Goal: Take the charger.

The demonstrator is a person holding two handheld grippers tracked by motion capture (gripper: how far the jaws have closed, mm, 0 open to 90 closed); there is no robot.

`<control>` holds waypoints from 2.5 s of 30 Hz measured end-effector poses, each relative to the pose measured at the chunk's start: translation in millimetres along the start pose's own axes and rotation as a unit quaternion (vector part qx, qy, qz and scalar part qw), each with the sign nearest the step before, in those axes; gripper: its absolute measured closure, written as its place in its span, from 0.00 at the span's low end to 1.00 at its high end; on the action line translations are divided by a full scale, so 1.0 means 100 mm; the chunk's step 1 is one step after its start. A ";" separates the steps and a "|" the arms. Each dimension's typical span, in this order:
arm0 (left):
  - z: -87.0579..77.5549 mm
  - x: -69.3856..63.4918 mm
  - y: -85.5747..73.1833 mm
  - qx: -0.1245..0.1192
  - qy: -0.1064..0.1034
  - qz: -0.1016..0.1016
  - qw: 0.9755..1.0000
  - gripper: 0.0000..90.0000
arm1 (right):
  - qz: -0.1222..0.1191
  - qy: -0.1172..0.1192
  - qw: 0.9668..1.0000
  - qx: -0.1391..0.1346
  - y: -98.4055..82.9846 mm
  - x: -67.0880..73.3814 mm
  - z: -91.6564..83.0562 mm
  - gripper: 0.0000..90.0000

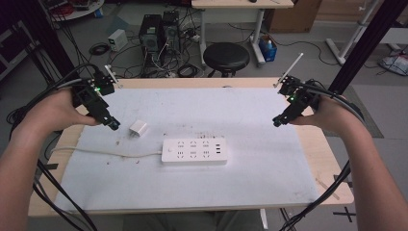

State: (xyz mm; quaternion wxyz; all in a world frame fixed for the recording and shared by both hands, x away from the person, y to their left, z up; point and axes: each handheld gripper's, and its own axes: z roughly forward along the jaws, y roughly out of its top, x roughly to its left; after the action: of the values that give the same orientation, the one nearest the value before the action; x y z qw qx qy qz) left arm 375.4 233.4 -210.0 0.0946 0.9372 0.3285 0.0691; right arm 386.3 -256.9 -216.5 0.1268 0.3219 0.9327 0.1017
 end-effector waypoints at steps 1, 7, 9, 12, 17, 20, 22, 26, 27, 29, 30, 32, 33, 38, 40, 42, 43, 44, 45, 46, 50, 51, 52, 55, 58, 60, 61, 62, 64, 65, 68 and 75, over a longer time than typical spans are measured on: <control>0.00 0.01 0.00 -0.002 0.000 -0.002 1.000 0.23 | 0.009 0.001 1.000 -0.004 0.00 0.00 0.00 0.13; 0.08 0.08 0.04 0.001 0.003 -0.012 1.000 0.23 | 0.010 0.005 1.000 -0.004 -0.03 -0.09 0.08 0.13; 0.12 0.10 0.06 -0.001 0.003 -0.020 1.000 0.23 | 0.014 0.007 1.000 -0.008 -0.05 -0.12 0.10 0.13; 0.20 0.16 0.09 0.000 0.005 -0.036 0.999 0.23 | 0.017 0.006 1.000 -0.006 -0.06 -0.14 0.13 0.13; 0.38 0.27 0.14 -0.007 0.020 -0.088 0.996 0.23 | 0.024 0.008 1.000 -0.005 -0.11 -0.18 0.20 0.13; 0.53 0.33 0.20 -0.004 0.021 -0.119 0.993 0.23 | 0.030 0.009 0.999 -0.010 -0.15 -0.21 0.23 0.13; 0.64 0.36 0.24 0.003 0.020 -0.130 0.991 0.23 | 0.036 0.010 0.999 -0.011 -0.16 -0.20 0.24 0.13; 0.87 0.42 0.32 0.013 0.012 -0.156 0.988 0.23 | 0.034 0.006 0.999 -0.009 -0.19 -0.22 0.27 0.13; 0.92 0.43 0.34 0.017 0.012 -0.158 0.987 0.23 | 0.037 0.006 0.999 -0.009 -0.20 -0.22 0.27 0.13; 1.05 0.46 0.39 0.031 0.013 -0.164 0.986 0.23 | 0.040 0.006 0.999 -0.009 -0.21 -0.23 0.27 0.13; 1.10 0.47 0.40 0.034 0.015 -0.166 0.985 0.23 | 0.040 0.006 0.999 -0.009 -0.21 -0.23 0.27 0.13; 1.19 0.49 0.44 0.039 0.015 -0.171 0.984 0.23 | 0.039 0.006 0.999 -0.012 -0.22 -0.24 0.27 0.13; 1.24 0.50 0.45 0.041 0.016 -0.173 0.984 0.23 | 0.040 0.005 0.999 -0.012 -0.23 -0.24 0.27 0.13; 1.47 0.55 0.47 0.062 0.013 -0.182 0.981 0.23 | 0.042 0.006 0.999 -0.011 -0.26 -0.25 0.31 0.13; 1.55 0.56 0.47 0.066 0.012 -0.186 0.980 0.23 | 0.041 0.008 0.999 -0.011 -0.27 -0.27 0.33 0.13; 1.64 0.58 0.46 0.067 0.011 -0.194 0.979 0.23 | 0.043 0.009 0.999 -0.010 -0.28 -0.27 0.34 0.13; 1.67 0.59 0.46 0.068 0.011 -0.195 0.978 0.23 | 0.041 0.009 0.999 -0.009 -0.29 -0.28 0.35 0.13; 1.71 0.60 0.46 0.070 0.010 -0.197 0.978 0.23 | 0.043 0.009 0.999 -0.009 -0.29 -0.28 0.36 0.13; 1.75 0.61 0.46 0.073 0.012 -0.198 0.977 0.23 | 0.045 0.008 0.999 -0.008 -0.29 -0.28 0.36 0.13; 1.78 0.62 0.46 0.074 0.012 -0.199 0.977 0.23 | 0.044 0.008 0.999 -0.009 -0.29 -0.28 0.37 0.13; 1.90 0.63 0.47 0.079 0.012 -0.201 0.976 0.23 | 0.042 0.008 0.999 -0.009 -0.30 -0.29 0.38 0.13; 1.93 0.64 0.47 0.080 0.014 -0.202 0.976 0.24 | 0.048 0.010 0.999 -0.010 -0.30 -0.28 0.39 0.13; 1.96 0.64 0.47 0.082 0.014 -0.203 0.976 0.24 | 0.044 0.009 0.999 -0.009 -0.30 -0.29 0.40 0.13; 2.01 0.65 0.48 0.086 0.013 -0.203 0.975 0.24 | 0.041 0.011 0.999 -0.006 -0.30 -0.30 0.44 0.13; 2.06 0.67 0.48 0.093 0.012 -0.200 0.975 0.24 | 0.042 0.010 0.999 -0.005 -0.31 -0.29 0.45 0.13; 2.10 0.68 0.47 0.094 0.014 -0.203 0.975 0.24 | 0.043 0.011 0.999 -0.005 -0.31 -0.30 0.46 0.13; 2.11 0.68 0.46 0.095 0.012 -0.205 0.974 0.24 | 0.043 0.010 0.999 -0.005 -0.31 -0.30 0.46 0.13; 2.12 0.69 0.45 0.097 0.011 -0.204 0.974 0.25 | 0.044 0.011 0.999 -0.006 -0.31 -0.31 0.45 0.13; 2.15 0.69 0.44 0.099 0.009 -0.205 0.974 0.27 | 0.044 0.010 0.999 -0.007 -0.31 -0.31 0.45 0.13; 2.16 0.69 0.44 0.100 0.007 -0.204 0.974 0.28 | 0.045 0.010 0.999 -0.006 -0.31 -0.31 0.45 0.13; 2.18 0.69 0.44 0.100 0.009 -0.207 0.973 0.32 | 0.046 0.010 0.999 -0.006 -0.30 -0.30 0.46 0.13; 2.19 0.70 0.43 0.102 0.008 -0.204 0.974 0.47 | 0.043 0.010 0.999 -0.005 -0.30 -0.30 0.47 0.13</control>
State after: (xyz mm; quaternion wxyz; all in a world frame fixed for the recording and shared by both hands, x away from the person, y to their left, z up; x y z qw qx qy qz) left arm 497.9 215.4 -408.3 0.0084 0.8545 0.5188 0.0224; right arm 406.4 -294.0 -264.0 0.1147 0.3605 0.9185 0.1150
